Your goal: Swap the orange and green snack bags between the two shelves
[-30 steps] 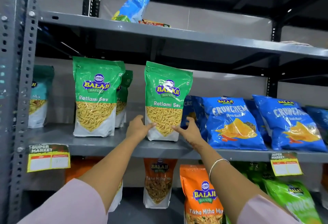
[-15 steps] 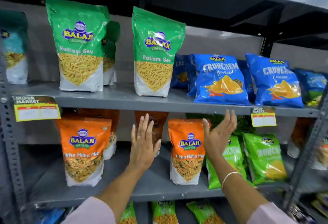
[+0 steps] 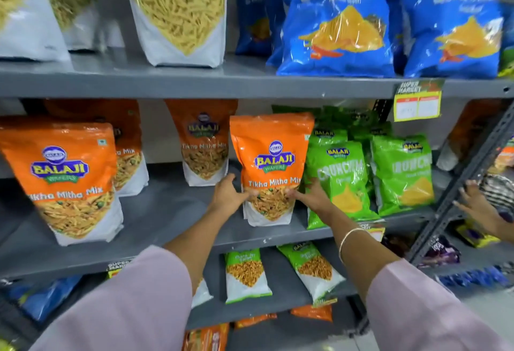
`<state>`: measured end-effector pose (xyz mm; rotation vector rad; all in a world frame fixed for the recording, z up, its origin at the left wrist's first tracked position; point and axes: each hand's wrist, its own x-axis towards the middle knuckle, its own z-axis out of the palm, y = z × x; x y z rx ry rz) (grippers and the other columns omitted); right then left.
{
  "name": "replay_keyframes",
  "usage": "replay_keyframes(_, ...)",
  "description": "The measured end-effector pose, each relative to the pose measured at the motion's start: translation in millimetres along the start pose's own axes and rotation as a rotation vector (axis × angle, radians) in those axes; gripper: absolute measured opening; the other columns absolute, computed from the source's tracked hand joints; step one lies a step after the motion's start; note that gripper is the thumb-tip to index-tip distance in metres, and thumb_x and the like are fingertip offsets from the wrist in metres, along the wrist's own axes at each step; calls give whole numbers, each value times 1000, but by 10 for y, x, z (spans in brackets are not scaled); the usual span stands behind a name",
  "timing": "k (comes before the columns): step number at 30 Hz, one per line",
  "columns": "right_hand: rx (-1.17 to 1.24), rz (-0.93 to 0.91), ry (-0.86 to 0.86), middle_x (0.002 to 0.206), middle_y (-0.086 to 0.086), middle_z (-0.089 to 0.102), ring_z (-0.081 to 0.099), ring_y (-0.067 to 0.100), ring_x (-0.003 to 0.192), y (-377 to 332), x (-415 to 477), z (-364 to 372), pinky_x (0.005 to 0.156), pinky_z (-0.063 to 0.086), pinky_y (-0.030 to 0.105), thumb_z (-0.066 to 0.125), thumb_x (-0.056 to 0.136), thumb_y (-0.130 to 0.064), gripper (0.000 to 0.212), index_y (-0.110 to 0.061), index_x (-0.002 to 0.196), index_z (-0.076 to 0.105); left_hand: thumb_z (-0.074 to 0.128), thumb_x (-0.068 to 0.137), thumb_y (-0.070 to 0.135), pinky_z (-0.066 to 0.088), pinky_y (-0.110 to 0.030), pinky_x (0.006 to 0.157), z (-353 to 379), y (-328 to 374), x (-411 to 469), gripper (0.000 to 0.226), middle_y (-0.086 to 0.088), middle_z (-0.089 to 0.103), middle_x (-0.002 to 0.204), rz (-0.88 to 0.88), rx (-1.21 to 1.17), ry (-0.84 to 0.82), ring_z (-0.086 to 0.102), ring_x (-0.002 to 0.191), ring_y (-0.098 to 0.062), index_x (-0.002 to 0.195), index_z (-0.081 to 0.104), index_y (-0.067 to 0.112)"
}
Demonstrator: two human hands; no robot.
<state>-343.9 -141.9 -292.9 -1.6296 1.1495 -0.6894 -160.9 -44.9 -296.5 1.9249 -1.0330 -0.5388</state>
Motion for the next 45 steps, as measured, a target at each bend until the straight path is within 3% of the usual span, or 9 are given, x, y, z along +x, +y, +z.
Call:
replay_keyframes(2, 56, -25, -75, 133, 5, 44, 43, 20, 124, 4, 19, 19, 104, 37, 34, 77, 70, -14, 86, -2, 138, 24, 79, 68, 40, 37, -45, 110, 54, -16, 90, 95, -14, 39, 150, -36, -11, -26, 40, 136, -29, 143, 34, 5)
replay_keyframes(4, 100, -60, -120, 128, 13, 52, 51, 22, 114, -9, 46, 44, 92, 42, 30, 71, 73, 1, 72, -1, 134, 32, 81, 67, 34, 42, -44, 106, 102, -21, 142, 85, -13, 49, 142, -55, -55, -60, 49, 128, -29, 137, 42, 4)
replay_keyframes(8, 175, -100, -173, 113, 14, 64, 64, 10, 87, -37, 64, 127, 86, 54, 31, 82, 60, -11, 68, -8, 119, 48, 82, 67, 15, 47, -37, 96, 208, 3, 139, 62, -15, 63, 127, -54, -163, -100, 61, 114, -29, 122, 56, 2)
replay_keyframes(10, 195, -79, -150, 109, 13, 66, 66, 17, 93, -41, 80, 151, 81, 56, 30, 86, 50, -20, 75, -9, 116, 51, 82, 66, 12, 48, -36, 93, 236, 15, 126, 59, -19, 65, 123, -55, -204, -66, 63, 111, -31, 119, 59, 0)
replay_keyframes(14, 170, -64, -94, 123, 25, 60, 59, 32, 108, -67, 91, 169, 93, 48, 44, 75, 65, 7, 65, 1, 123, 47, 84, 63, 16, 51, -41, 95, 193, 22, 96, 56, -20, 67, 119, -57, -189, -27, 64, 107, -32, 112, 64, -1)
replay_keyframes(19, 132, -79, -81, 119, 18, 65, 61, 33, 110, -157, 85, 372, 97, 47, 53, 89, 46, -21, 82, -8, 119, 54, 84, 64, 19, 49, -42, 98, -97, 0, 10, 57, -18, 66, 122, -52, -146, 7, 62, 111, -31, 114, 64, 2)
replay_keyframes(29, 211, -104, -193, 114, 12, 64, 60, 22, 98, -512, -75, 1266, 83, 52, 34, 80, 63, 0, 63, -3, 119, 53, 84, 65, 18, 49, -37, 94, -910, -435, -116, 54, -17, 68, 120, -116, -61, 139, 65, 109, -30, 113, 65, 2)
replay_keyframes(41, 216, -62, -228, 124, 17, 62, 60, 33, 112, -465, -18, 1535, 92, 49, 43, 80, 63, -5, 68, -6, 124, 50, 83, 66, 22, 49, -44, 99, -1023, -685, -51, 59, -16, 66, 123, -156, -62, 100, 63, 112, -31, 117, 62, 3)
replay_keyframes(45, 177, -61, -253, 127, 11, 57, 54, 31, 121, -574, -59, 1482, 93, 47, 41, 80, 64, -6, 81, -7, 132, 36, 80, 69, 28, 45, -44, 104, -1034, -608, -129, 72, -14, 56, 136, -181, -68, 85, 55, 123, -31, 130, 50, 5)
